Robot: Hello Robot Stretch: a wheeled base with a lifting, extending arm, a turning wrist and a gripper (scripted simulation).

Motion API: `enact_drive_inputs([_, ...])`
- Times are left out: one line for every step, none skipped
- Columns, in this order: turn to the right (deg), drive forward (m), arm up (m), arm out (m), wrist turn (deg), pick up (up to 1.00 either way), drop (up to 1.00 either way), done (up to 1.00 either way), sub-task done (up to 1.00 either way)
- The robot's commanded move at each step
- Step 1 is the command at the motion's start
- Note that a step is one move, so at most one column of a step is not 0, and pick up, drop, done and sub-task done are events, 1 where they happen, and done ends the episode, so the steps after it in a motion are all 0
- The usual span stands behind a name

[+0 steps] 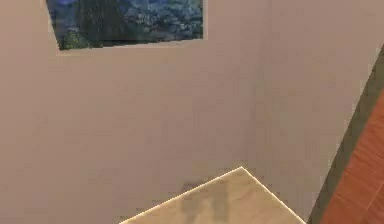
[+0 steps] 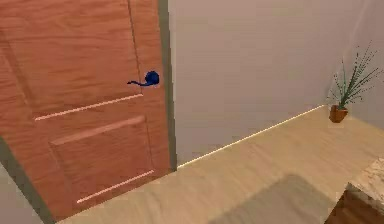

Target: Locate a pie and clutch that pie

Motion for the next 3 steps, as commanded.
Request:
enact_drive_inputs([-45.0, 0.0, 0.0, 0.0, 0.0, 0.0, 0.0, 0.0, 0.0])
enact_drive_inputs([-45.0, 0.0, 0.0, 0.0, 0.0, 0.0, 0.0, 0.0, 0.0])
enact_drive_inputs([-27.0, 0.0, 0.0, 0.0, 0.0, 0.0, 0.0, 0.0, 0.0])
